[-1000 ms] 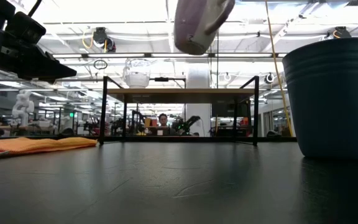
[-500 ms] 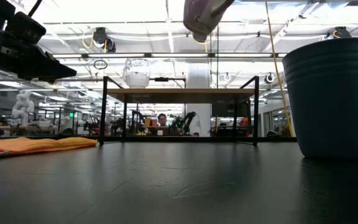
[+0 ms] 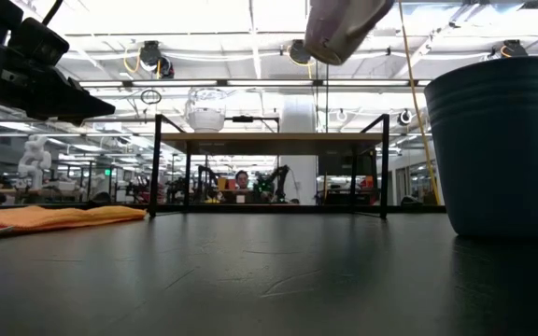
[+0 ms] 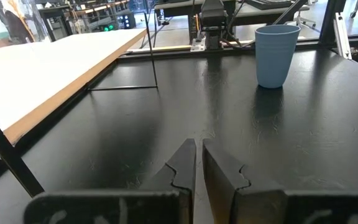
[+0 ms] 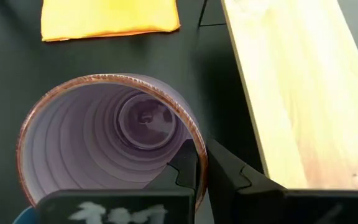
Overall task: Stack small to large cups/mugs on shelf
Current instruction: Put the purple mug on the shelf
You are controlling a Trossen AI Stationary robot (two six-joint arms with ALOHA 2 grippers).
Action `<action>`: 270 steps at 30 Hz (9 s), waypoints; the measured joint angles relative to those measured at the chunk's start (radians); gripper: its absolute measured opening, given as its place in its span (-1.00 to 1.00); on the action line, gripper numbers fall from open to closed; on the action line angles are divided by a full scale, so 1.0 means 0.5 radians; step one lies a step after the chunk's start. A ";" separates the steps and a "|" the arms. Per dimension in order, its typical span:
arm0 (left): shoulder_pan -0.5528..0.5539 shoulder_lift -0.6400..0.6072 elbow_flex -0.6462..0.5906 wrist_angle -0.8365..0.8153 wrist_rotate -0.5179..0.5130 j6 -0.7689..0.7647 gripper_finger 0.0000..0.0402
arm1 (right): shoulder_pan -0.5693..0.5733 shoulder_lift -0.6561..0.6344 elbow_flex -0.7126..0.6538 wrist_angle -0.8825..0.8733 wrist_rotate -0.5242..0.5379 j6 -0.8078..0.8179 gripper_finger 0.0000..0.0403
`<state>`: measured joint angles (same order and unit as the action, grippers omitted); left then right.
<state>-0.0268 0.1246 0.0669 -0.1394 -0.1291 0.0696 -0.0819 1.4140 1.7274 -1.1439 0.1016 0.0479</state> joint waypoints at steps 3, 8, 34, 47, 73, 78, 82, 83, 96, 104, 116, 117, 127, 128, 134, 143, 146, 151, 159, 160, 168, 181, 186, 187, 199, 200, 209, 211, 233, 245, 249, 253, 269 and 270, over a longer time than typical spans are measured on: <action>0.001 0.000 0.000 0.000 -0.001 -0.001 -0.84 | -0.038 -0.158 -0.209 0.144 0.005 0.002 -0.97; 0.000 0.000 0.000 0.000 -0.001 -0.004 -0.84 | -0.062 -0.389 -0.534 0.317 0.004 0.013 -0.97; 0.000 0.000 0.000 0.000 -0.001 -0.016 -0.84 | -0.083 -0.980 -0.988 0.428 0.112 0.144 -0.97; 0.000 0.000 0.000 0.000 -0.001 -0.016 -0.84 | -0.336 -1.217 -1.448 0.600 0.105 0.117 -0.97; 0.000 0.000 0.000 0.000 0.000 -0.014 -0.84 | -0.603 -1.449 -1.791 1.093 -0.186 -0.063 -0.97; 0.000 0.000 0.000 0.000 0.000 -0.014 -0.84 | -0.603 -1.493 -1.901 1.229 -0.322 -0.075 -0.97; 0.000 0.000 0.000 0.000 0.000 -0.014 -0.84 | -0.607 -1.532 -1.993 1.335 -0.318 -0.071 -0.97; 0.000 0.000 0.000 -0.001 0.000 -0.014 -0.84 | -0.607 -1.540 -2.009 1.354 -0.316 -0.070 -0.97; 0.000 0.000 0.000 0.000 0.000 -0.014 -0.84 | -0.606 -1.595 -2.029 1.399 -0.317 -0.077 -0.97; 0.000 0.000 0.000 0.000 0.000 -0.014 -0.84 | -0.606 -1.574 -2.029 1.864 -0.335 -0.192 -0.97; 0.001 0.000 0.000 0.000 0.000 -0.007 -0.84 | -0.837 -1.434 -2.029 2.108 -0.516 -0.227 -0.97; 0.000 0.000 0.000 0.000 0.000 -0.006 -0.84 | -0.865 -1.424 -2.029 2.128 -0.564 -0.225 -0.97; 0.001 -0.001 0.000 0.000 -0.001 -0.006 -0.84 | -1.004 -1.235 -1.777 2.146 -0.744 -0.224 -0.97; 0.000 0.000 0.000 0.000 -0.001 -0.006 -0.84 | -1.011 -1.214 -1.741 2.147 -0.751 -0.224 -0.97; 0.000 0.000 0.000 0.000 -0.001 -0.006 -0.84 | -1.040 -1.069 -1.576 2.108 -0.791 -0.240 -0.97; 0.000 0.000 0.000 0.000 -0.001 -0.007 -0.84 | -1.139 -0.807 -1.345 2.060 -0.894 -0.242 -0.97; 0.000 -0.001 0.000 0.000 -0.001 -0.007 -0.84 | -1.172 -0.723 -1.213 1.947 -0.913 -0.266 -0.97; 0.000 -0.001 0.000 0.000 -0.001 -0.007 -0.84 | -1.199 -0.580 -1.026 1.823 -0.905 -0.294 -0.97; 0.000 0.000 0.000 0.000 -0.001 -0.007 -0.84 | -1.264 -0.345 -0.730 1.664 -0.994 -0.301 -0.98; 0.000 0.000 0.000 0.000 -0.001 -0.007 -0.84 | -1.273 -0.310 -0.684 1.619 -0.995 -0.301 -0.98; 0.000 0.000 0.000 0.000 -0.001 -0.007 -0.84 | -1.317 -0.018 -0.320 1.257 -0.997 -0.349 -0.98; 0.000 0.000 0.000 0.000 -0.001 -0.007 -0.84 | -1.312 0.379 0.205 0.821 -0.992 -0.384 -0.98; 0.000 0.000 0.000 0.000 0.000 -0.008 -0.84 | -1.300 0.475 0.332 0.685 -0.986 -0.368 -0.98; 0.001 -0.001 0.000 0.000 0.000 -0.008 -0.84 | -1.299 0.489 0.355 0.670 -0.984 -0.370 -0.98; 0.000 0.000 0.000 -0.003 0.034 -0.009 -0.84 | -1.274 0.573 0.407 0.537 -0.921 -0.335 -0.98; 0.000 0.000 0.000 -0.003 0.035 -0.009 -0.84 | -1.266 0.582 0.406 0.529 -0.910 -0.334 -0.98; 0.000 0.000 0.000 -0.004 0.048 -0.008 -0.84 | -1.241 0.690 0.404 0.414 -0.826 -0.329 -0.98; 0.000 0.000 0.000 -0.004 0.048 -0.008 -0.84 | -1.243 0.716 0.402 0.401 -0.793 -0.331 -0.98; 0.000 -0.001 0.000 -0.005 0.047 -0.008 -0.84 | -1.084 0.712 0.402 0.370 -0.549 -0.384 -0.98; 0.000 0.000 0.000 -0.004 0.048 -0.007 -0.84 | -1.010 0.832 0.404 0.343 -0.516 -0.363 -0.98; 0.000 -0.001 0.000 -0.005 0.048 -0.007 -0.84 | -1.011 0.832 0.404 0.346 -0.514 -0.369 -0.98; 0.000 -0.001 0.000 -0.004 0.048 -0.007 -0.84 | -1.008 0.826 0.425 0.290 -0.447 -0.385 -0.98; 0.000 0.000 0.000 -0.004 0.049 -0.007 -0.84 | -0.984 0.839 0.846 -0.138 -0.363 -0.388 -0.98; 0.000 0.000 0.000 -0.004 0.049 -0.007 -0.84 | -0.984 0.850 0.846 -0.159 -0.360 -0.389 -0.98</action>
<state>-0.0268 0.1243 0.0669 -0.1413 -0.1045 0.0662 -0.5739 1.8389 2.1506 -1.2235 -0.0785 -0.1466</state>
